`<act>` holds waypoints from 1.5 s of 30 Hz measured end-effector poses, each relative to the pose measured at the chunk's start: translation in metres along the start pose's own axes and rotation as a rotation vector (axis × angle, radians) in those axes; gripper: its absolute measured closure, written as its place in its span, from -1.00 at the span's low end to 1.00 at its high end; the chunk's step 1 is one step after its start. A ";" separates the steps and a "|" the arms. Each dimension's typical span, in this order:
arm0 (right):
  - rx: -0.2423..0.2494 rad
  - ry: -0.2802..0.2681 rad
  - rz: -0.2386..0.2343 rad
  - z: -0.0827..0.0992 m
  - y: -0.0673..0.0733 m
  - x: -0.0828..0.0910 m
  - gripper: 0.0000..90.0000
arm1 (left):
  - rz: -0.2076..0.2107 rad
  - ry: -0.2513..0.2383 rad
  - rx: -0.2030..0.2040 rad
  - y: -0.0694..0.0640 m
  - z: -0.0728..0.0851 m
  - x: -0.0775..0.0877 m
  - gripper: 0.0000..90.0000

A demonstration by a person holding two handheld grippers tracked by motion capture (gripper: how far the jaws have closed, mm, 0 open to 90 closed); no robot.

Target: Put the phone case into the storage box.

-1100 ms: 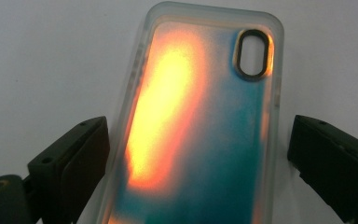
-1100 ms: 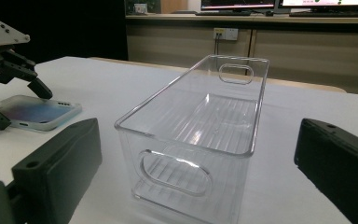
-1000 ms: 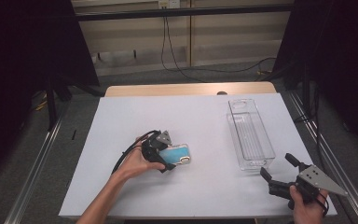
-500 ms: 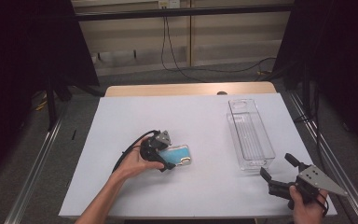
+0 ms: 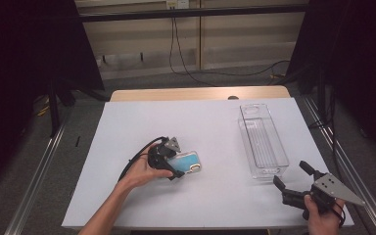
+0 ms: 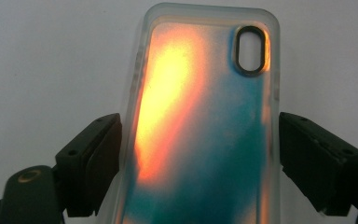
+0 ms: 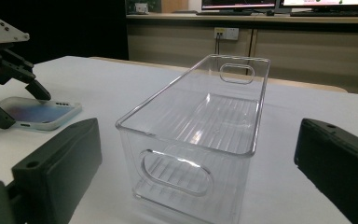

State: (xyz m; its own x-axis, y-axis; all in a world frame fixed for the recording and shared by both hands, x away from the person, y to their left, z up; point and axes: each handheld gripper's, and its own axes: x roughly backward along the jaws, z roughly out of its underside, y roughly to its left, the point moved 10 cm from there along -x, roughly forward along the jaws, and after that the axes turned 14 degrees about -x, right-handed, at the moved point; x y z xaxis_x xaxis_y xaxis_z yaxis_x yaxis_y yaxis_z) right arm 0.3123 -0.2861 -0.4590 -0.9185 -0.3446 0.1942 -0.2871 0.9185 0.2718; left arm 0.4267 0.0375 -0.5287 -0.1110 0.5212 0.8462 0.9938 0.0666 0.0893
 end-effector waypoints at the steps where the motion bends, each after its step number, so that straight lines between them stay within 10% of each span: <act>1: 0.000 0.000 0.000 0.000 0.000 0.000 -0.99 | -0.001 0.000 0.001 0.000 0.000 0.000 -0.64; 20: -0.002 -0.003 0.003 0.000 -0.001 0.001 -0.99 | -0.011 -0.023 0.001 -0.004 -0.006 0.001 -0.64; 45: -0.003 -0.004 0.001 0.000 -0.001 0.002 -0.99 | -0.128 -0.118 0.057 0.009 -0.012 0.023 -0.64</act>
State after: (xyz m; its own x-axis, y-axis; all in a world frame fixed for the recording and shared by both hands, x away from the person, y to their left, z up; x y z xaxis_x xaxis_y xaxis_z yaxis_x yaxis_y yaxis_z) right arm 0.3109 -0.2874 -0.4584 -0.9198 -0.3428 0.1907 -0.2854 0.9183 0.2743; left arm 0.4335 0.0399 -0.5027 -0.2401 0.6012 0.7621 0.9697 0.1851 0.1595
